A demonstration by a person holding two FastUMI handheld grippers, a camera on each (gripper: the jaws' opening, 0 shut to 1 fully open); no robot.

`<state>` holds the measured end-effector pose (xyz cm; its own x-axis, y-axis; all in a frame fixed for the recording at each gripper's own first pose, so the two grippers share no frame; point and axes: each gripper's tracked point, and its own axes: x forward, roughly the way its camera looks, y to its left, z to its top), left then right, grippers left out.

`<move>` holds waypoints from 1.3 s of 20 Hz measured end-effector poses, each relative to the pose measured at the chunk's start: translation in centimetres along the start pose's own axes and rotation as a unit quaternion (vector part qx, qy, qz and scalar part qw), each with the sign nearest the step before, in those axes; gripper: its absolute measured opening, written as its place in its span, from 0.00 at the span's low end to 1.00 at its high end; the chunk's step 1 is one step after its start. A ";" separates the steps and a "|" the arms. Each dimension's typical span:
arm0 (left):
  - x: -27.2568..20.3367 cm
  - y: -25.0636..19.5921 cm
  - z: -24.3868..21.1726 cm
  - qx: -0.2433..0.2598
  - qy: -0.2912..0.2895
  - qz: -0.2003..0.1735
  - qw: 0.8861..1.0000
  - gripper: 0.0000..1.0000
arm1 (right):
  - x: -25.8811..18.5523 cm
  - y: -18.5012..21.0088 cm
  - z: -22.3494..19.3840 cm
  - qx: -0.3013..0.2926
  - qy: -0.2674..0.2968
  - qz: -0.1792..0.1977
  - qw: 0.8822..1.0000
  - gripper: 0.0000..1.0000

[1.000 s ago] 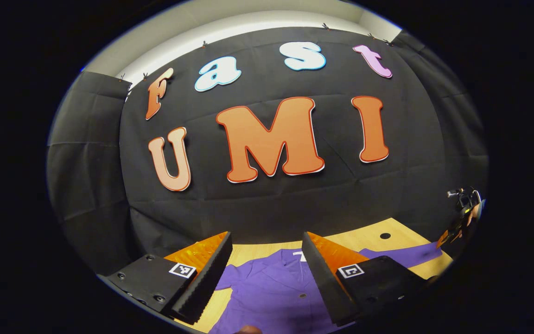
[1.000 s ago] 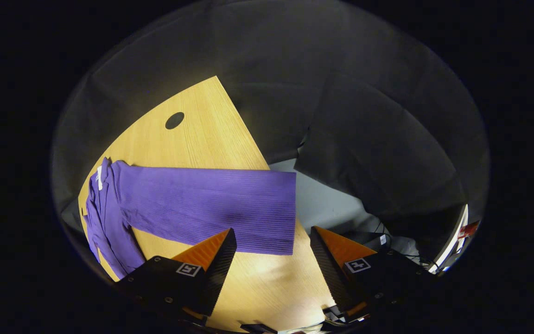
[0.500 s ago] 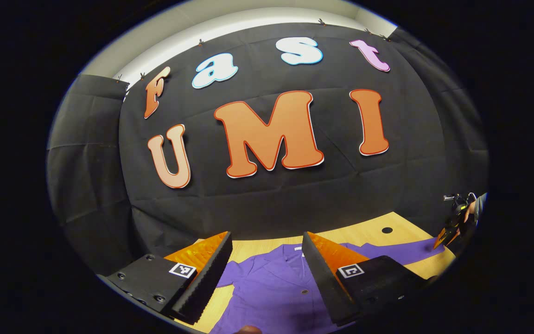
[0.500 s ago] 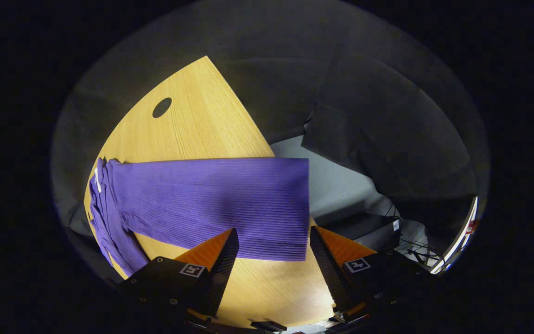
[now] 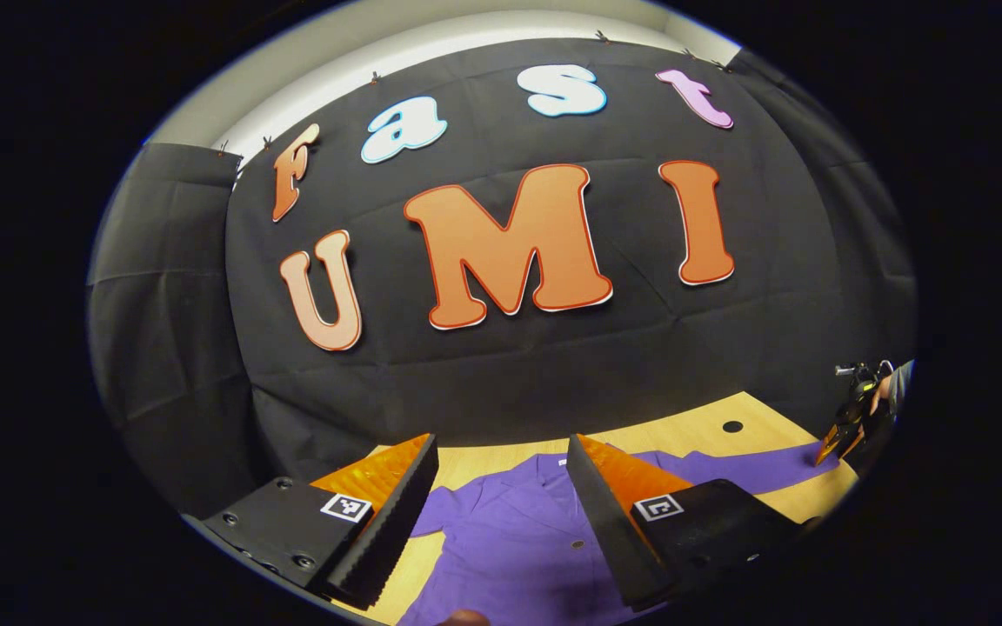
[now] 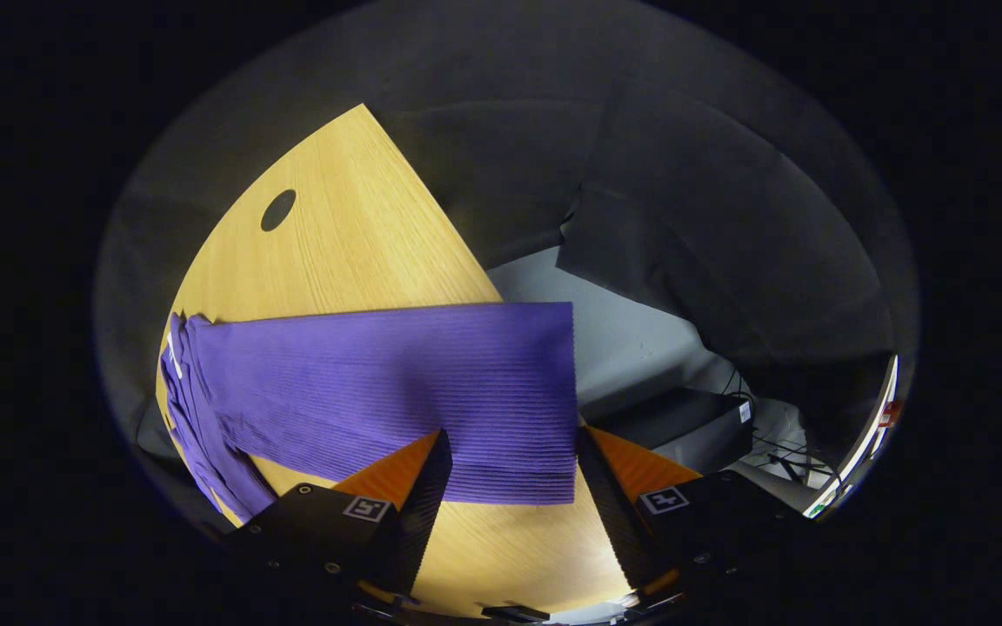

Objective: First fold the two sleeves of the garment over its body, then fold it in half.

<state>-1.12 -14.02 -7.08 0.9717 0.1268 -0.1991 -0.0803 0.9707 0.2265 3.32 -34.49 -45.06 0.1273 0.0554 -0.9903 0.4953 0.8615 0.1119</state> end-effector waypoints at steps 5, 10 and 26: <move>0.0 -0.3 -0.3 -0.005 0.002 -0.008 1.000 0.94 | 0.4 -0.3 -0.1 -0.015 -0.001 -0.035 0.999 0.51; -0.3 1.1 -0.7 -0.009 0.000 -0.006 1.000 0.94 | -0.2 1.3 0.0 0.009 -0.011 -0.010 1.000 0.06; 0.2 12.1 -2.0 -0.055 -0.019 -0.018 0.998 0.94 | -18.6 17.3 -1.6 -0.059 -0.129 0.062 0.988 0.05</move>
<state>-2.36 -1.86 -6.28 0.9819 0.0860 -0.1690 -0.0673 0.9913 0.1133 8.17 -19.77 -24.85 0.4036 0.0470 -0.9137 0.3608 0.9096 0.2061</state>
